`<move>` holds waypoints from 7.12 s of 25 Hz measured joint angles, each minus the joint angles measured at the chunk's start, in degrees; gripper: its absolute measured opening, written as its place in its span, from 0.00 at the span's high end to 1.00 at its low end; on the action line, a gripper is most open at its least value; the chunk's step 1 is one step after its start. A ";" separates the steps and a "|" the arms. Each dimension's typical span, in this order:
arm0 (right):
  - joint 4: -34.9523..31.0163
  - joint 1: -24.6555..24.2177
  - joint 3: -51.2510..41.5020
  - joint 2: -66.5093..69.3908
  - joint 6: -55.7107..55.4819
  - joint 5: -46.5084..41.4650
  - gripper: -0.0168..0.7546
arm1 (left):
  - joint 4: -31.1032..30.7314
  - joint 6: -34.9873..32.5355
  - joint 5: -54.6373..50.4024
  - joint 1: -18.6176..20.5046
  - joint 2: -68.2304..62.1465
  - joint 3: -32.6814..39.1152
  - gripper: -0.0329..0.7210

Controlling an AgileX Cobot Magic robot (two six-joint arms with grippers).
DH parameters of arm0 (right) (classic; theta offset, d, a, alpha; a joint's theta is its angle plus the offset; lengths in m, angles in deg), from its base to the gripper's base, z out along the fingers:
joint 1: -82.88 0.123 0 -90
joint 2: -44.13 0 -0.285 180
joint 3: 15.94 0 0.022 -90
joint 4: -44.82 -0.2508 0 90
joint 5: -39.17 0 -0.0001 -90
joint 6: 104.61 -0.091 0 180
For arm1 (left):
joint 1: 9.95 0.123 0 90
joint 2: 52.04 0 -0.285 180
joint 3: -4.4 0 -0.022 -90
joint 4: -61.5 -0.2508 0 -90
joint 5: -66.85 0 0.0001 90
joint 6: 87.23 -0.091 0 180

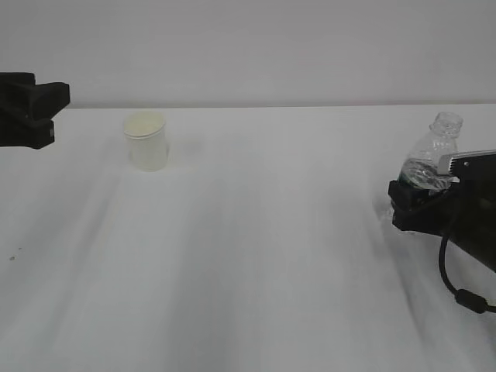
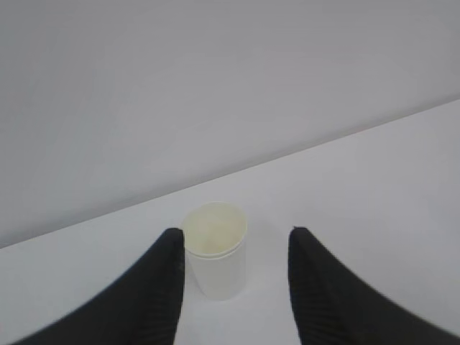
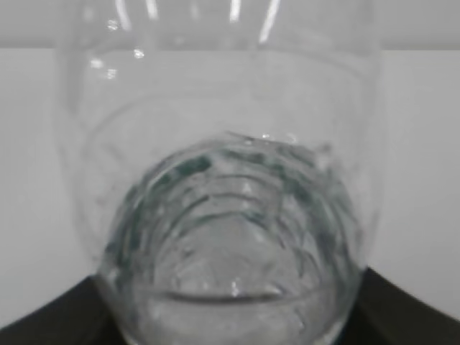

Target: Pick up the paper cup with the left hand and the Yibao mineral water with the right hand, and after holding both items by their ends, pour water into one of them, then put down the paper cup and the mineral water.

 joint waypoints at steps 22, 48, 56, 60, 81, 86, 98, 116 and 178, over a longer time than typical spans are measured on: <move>2.52 0.00 -8.27 -7.67 2.71 -0.21 0.41 | -0.21 0.00 0.00 0.00 0.00 0.00 0.50; 2.01 0.00 -8.02 -13.73 1.56 -5.07 0.41 | -0.21 0.00 0.00 0.00 0.00 0.00 0.50; 1.92 0.00 -3.33 -14.67 1.34 -10.73 0.41 | -0.21 0.00 0.00 0.00 0.00 0.00 0.50; 1.92 0.00 -2.91 -14.76 1.34 -11.04 0.41 | -0.21 0.00 0.00 0.00 0.00 0.00 0.50; 3.40 0.00 -2.91 -14.76 1.24 -11.14 0.41 | -3.63 3.63 20.19 0.00 -18.43 -0.26 0.50; 3.40 0.00 -2.91 -14.76 1.24 -11.14 0.41 | -3.63 3.63 26.18 0.00 -23.22 -0.26 0.45; 3.66 0.00 -2.91 -14.76 2.16 -11.14 0.41 | -2.52 3.11 38.22 0.64 -35.01 -0.70 0.31; 3.76 0.00 -2.91 -14.76 2.83 -11.38 0.41 | -1.60 2.16 40.33 6.16 -47.22 -3.91 0.26; 4.08 0.00 -2.91 -14.76 3.77 -11.38 0.41 | -5.25 1.46 40.58 6.18 -64.46 -30.47 0.13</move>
